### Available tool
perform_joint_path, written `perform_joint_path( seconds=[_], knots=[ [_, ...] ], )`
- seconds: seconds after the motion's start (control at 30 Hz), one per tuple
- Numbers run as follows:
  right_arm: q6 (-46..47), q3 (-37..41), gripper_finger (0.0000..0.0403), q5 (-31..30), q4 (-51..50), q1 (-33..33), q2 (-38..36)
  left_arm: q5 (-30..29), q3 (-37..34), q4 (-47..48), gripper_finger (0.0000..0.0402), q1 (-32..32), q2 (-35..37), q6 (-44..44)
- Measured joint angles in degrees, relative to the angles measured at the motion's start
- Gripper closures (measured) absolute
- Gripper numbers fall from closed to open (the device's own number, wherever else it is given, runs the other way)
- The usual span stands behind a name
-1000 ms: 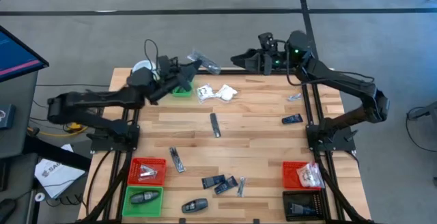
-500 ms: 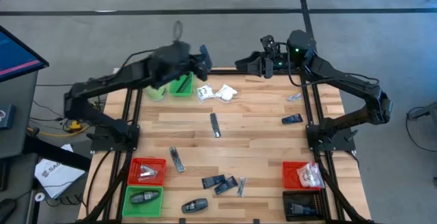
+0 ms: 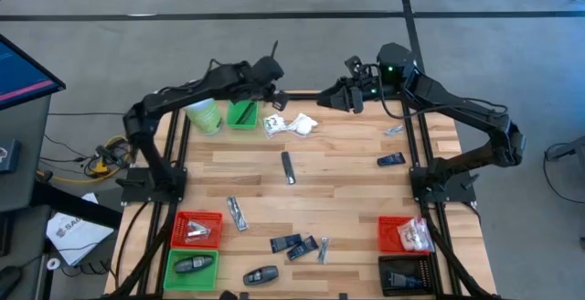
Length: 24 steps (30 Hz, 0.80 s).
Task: Pick & Place Travel size toiletries
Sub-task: Put the black comb into the top green bin
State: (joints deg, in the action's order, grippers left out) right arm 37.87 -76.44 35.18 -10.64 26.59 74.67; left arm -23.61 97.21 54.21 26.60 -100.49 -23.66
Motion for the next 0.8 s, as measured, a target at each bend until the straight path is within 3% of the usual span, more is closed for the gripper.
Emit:
perform_joint_path(
  seconds=[0.23, 0.8],
  knots=[
    [-3.1, 0.0, 0.0101, 0.7, -0.4, 0.6, -1.8, -0.2, -0.9, 6.3, 0.0401, 3.6, -4.6, 1.1],
    [-4.9, 0.0, 0.0101, 1.0, -1.0, 0.9, -2.8, -2.9, -10.0, 7.1, 0.0401, 8.5, -8.2, 0.8]
  ],
)
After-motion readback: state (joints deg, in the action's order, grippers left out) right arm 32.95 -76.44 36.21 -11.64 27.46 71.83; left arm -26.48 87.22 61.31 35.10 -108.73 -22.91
